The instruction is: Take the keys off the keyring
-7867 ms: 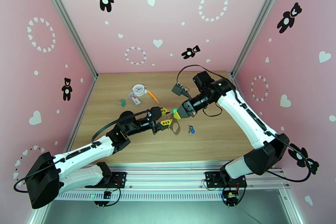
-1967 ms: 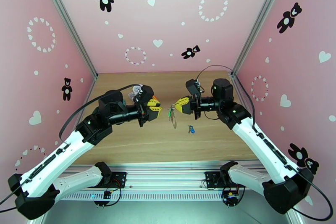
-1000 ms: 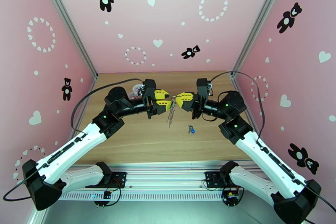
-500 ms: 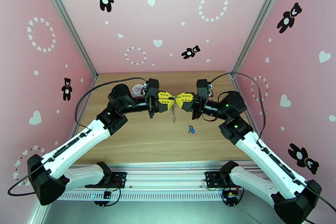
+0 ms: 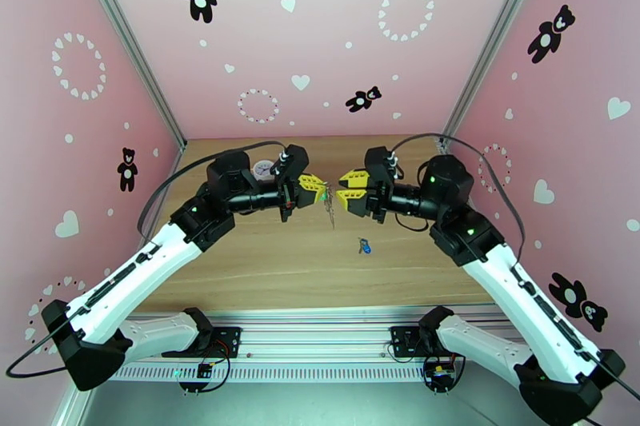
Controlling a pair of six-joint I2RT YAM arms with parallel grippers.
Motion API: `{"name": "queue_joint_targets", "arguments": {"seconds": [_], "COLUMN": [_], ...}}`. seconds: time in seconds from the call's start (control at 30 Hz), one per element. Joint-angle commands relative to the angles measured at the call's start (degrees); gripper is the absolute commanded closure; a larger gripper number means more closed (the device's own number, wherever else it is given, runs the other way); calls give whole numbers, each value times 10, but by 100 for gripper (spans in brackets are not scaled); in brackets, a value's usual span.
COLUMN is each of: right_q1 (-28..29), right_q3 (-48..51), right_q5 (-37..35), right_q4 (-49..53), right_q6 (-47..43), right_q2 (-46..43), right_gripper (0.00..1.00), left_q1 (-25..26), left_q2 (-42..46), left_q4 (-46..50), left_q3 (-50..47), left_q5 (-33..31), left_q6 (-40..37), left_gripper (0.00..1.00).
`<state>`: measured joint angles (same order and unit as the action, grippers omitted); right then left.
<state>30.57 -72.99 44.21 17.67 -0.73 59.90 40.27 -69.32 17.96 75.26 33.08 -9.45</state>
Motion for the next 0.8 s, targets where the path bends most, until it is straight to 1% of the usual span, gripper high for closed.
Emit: {"name": "queue_joint_targets", "arguments": {"seconds": [0.0,0.1,0.2,0.43,0.5,0.7,0.77], "right_q1": [-5,-7,-8,-9,-11,-16,-16], "right_q3": [-45,-72,-92,-105,-109,-118,-120], "right_q5": [15,24,61,50,58,83,95], "right_q4": [143,174,201,225,230,227,222], "right_q6": [-72,-90,-109,-137,-145,-160,-160], "right_q2": [39,77,104,127,132,143,147], "right_gripper": [61,59,59,60,62,65,70], "left_q1": [3,12,19,29,30,33,34], "left_q2": [-20,-33,-41,-52,-54,-59,-60], "left_q4": [122,150,167,188,192,202,202], "left_q3": [36,57,72,97,101,110,111], "left_q5": [-50,-54,-62,-51,-43,-33,-32], "left_q6": [-25,-30,-32,-37,-38,-43,-44], "left_gripper": [100,100,100,100,100,100,100]}}
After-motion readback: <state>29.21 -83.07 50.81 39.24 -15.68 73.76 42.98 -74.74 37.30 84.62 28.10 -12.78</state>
